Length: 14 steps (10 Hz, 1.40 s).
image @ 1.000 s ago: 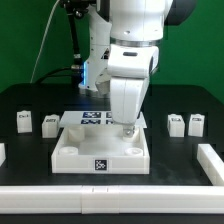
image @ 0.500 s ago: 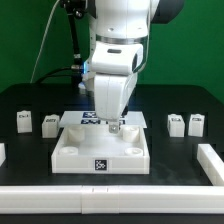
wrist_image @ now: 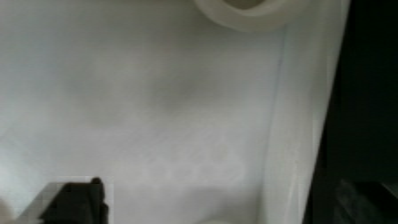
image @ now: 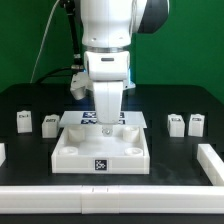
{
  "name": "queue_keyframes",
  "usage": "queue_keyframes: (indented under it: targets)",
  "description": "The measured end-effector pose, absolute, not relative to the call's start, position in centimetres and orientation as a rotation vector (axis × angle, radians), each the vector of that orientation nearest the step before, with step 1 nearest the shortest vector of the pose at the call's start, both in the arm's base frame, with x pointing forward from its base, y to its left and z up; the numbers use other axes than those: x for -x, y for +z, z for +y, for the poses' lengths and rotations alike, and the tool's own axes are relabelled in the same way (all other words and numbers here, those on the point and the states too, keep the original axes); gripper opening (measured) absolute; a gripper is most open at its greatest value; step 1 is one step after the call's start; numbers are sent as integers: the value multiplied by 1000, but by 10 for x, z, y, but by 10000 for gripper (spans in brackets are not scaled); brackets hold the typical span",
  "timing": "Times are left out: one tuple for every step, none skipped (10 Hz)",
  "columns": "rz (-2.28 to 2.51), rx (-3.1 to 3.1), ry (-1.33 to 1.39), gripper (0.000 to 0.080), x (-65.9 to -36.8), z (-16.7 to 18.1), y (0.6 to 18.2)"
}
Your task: Assemble one leg
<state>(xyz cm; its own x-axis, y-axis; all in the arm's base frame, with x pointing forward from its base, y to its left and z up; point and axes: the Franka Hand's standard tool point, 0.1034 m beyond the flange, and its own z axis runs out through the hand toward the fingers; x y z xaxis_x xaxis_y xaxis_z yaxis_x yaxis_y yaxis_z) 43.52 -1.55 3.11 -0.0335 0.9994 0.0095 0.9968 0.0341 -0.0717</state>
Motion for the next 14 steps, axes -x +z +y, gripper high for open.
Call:
queue_keyframes:
  targets:
    - [-2238,2121,64,650,-429,-18,27]
    - [-2229,2125,61,650,-425,-19,21]
    - [-2213,2130,64,650,-421,-21,13]
    - [-2197,2132,73,650,-418,-21,8]
    - [-2192,2136,75,650,-418,-20,7]
    - [-2186,2142,76,650,-418,-20,7]
    - [-2156,2169,83,650,-418,-20,7]
    - [-2132,2189,92,629,-419,-20,10]
    - [-2130,2190,93,500,-418,-21,9]
    - [-2128,2190,94,500,-418,-21,8]
    - [-2128,2190,94,319,-418,-21,8]
    - [-2128,2190,95,319,-417,-21,8]
    - [-2127,2190,95,137,-418,-21,8]
    - [-2131,2196,86,64,-420,-21,9]
